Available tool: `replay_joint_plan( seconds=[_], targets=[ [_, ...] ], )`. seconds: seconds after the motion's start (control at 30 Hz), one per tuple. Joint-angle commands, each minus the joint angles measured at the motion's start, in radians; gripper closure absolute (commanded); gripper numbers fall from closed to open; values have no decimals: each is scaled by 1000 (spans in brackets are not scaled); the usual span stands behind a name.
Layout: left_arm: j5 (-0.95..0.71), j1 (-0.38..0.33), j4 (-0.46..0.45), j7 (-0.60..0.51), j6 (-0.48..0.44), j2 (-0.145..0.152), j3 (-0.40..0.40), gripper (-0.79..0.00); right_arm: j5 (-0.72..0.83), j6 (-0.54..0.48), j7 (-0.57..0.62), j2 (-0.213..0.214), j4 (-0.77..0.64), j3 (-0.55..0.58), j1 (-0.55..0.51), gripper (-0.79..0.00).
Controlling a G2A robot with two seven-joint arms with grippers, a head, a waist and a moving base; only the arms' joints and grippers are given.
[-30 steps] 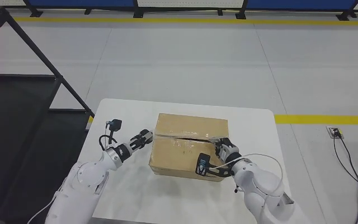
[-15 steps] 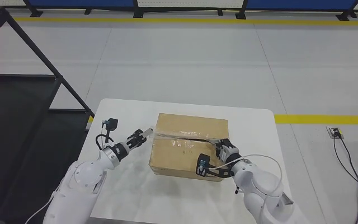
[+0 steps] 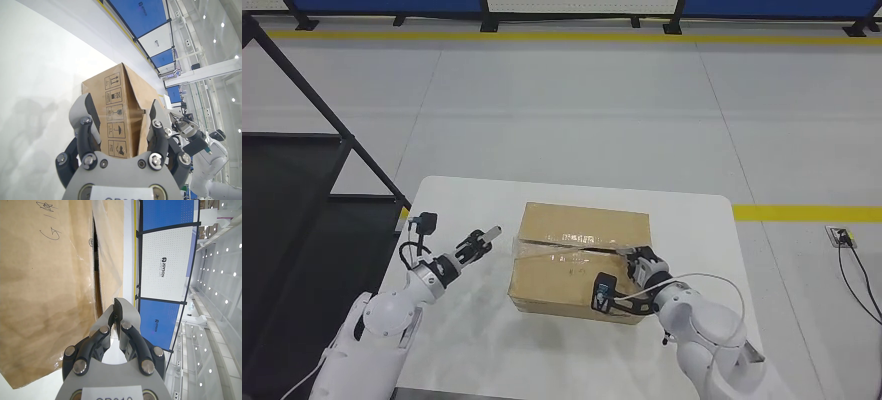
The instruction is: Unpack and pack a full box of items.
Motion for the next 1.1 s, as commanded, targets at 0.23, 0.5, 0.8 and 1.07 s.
replay_joint_plan(
  seconds=[0.23, 0.5, 0.8, 1.07],
  targets=[
    [-41, 60, -185, -58, -23, 4, 0, -570, 1, 53, -8, -7, -1, -4, -4, 0],
    [-114, -17, -158, -84, 2, -14, 95, -570, -10, 36, -8, -12, 13, -14, 7, 0],
    [-239, -166, 45, -145, 6, -43, 191, -570, -20, 26, -7, -14, 7, -4, -5, 0],
    [-223, -207, 122, -137, 1, -55, 231, -603, -33, 2, -24, -12, 0, 8, -15, 0]
  ],
)
